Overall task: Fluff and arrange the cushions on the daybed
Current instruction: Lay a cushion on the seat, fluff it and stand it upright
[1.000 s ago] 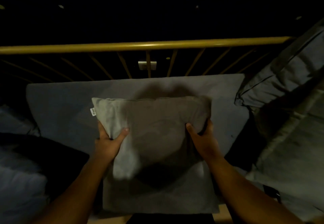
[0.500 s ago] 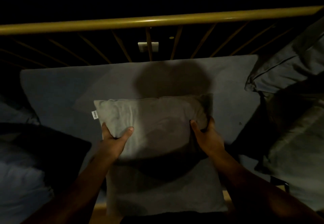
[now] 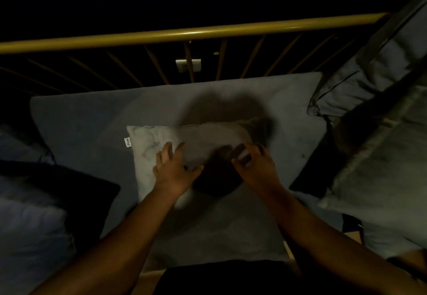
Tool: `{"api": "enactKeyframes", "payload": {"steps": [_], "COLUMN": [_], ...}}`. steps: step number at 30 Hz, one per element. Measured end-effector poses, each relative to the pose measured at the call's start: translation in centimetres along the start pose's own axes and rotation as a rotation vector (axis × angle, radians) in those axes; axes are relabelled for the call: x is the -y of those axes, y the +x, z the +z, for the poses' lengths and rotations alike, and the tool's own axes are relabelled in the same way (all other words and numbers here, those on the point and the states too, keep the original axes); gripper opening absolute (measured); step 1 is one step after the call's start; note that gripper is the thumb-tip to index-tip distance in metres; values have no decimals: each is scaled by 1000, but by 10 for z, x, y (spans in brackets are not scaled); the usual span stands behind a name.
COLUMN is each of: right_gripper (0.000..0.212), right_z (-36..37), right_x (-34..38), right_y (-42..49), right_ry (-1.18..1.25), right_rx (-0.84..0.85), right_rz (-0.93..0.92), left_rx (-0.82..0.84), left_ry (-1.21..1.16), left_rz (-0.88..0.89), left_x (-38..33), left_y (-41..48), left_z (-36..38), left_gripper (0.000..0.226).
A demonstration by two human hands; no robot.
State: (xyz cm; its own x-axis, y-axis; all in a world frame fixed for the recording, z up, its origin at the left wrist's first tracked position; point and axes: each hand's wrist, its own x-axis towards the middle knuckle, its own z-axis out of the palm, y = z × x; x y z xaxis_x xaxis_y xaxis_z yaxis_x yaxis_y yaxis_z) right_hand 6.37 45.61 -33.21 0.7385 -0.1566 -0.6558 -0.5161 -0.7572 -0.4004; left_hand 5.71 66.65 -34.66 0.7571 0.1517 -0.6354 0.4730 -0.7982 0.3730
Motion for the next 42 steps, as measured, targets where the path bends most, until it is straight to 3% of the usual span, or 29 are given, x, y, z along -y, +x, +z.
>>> {"api": "enactKeyframes", "payload": {"steps": [4,10,14,20,27,34,36,38,42], "right_gripper": [61,48,48,41,60,86,95,104,107], "right_z": [-38,-117,-179,-259,-305,-323,-318,-312,-308], "right_x": [5,-10,-60,-167,-288,-372,-384,-392,-393], "right_y": [-23,-68,-89,-109,-106,-93,-94,-97,-99], "right_ry": [73,134,175,268,352,601,753,846,934], "right_rx": [-61,-322,-530,-711,-743,-676,-660,-653,-634], "right_rz": [-104,-226,-266,-152,175,261,253,231,174], "left_rx": [-22,-75,18,123,215,67,78,117,332], "left_ry": [-174,-237,-244,-137,-164,-263,-323,-393,-589], "left_rz": [189,451,547,715,527,315,340,340,216], "left_x": [-47,-146,-217,-322,-404,-412,-406,-400,-393], "left_y": [-18,-61,-88,-132,-142,-109,-96,-87,-82], "left_z": [-16,-18,1,61,141,174,171,168,164], "left_gripper": [89,72,75,79,123,132,126,106,75]}}
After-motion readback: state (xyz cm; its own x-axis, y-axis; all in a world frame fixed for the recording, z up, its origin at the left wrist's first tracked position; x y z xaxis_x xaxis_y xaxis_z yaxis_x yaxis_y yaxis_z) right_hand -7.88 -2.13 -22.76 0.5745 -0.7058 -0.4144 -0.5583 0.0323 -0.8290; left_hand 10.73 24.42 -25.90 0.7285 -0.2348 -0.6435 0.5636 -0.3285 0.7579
